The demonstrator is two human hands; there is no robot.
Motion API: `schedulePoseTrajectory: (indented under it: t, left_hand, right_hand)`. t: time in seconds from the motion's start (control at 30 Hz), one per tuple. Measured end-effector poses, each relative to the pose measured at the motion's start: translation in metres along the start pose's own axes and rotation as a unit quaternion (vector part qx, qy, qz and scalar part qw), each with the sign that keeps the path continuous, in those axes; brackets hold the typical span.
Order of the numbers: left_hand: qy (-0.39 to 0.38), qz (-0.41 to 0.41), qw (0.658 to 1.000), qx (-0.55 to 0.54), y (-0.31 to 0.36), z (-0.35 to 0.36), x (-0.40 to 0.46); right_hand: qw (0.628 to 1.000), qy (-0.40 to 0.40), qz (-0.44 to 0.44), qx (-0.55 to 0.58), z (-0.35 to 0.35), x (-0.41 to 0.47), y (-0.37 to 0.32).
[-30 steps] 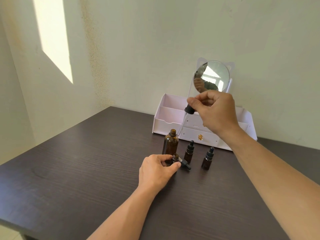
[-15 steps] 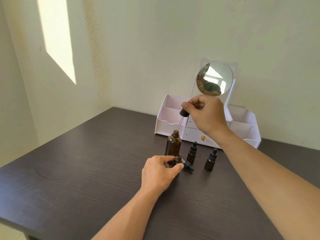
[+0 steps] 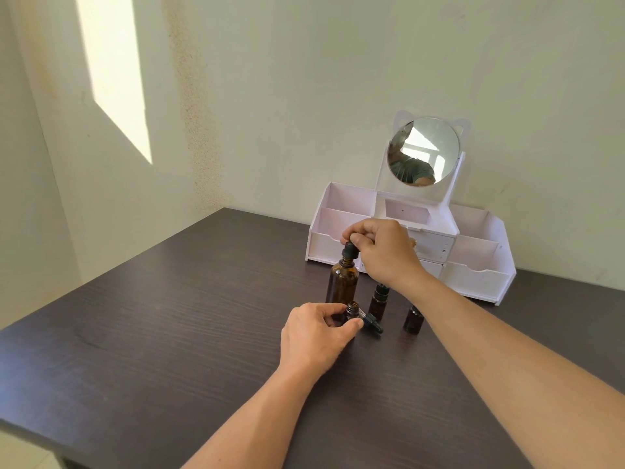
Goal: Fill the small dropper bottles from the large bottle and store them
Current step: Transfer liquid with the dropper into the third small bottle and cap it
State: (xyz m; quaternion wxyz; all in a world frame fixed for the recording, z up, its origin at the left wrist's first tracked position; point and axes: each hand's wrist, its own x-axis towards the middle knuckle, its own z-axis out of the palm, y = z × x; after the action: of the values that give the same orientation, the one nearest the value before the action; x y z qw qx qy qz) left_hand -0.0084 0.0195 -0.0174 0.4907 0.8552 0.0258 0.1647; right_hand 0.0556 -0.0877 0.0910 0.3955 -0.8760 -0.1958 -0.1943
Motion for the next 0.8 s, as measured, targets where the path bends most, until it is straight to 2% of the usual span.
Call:
schedulePoseTrajectory:
  t: [0.47,0.8]
  left_hand:
    - [0.002,-0.003,1.000,0.003,0.0017,-0.0006,-0.0004]
    - [0.006,0.002,1.000,0.005,0.0019,-0.0013,-0.0011]
  right_hand:
    - [0.999,0.043,-0.001,-0.011,0.0003,-0.0020,0.0019]
    - [0.999,0.040,-0.008,0.023,-0.0051,-0.0002,-0.0018]
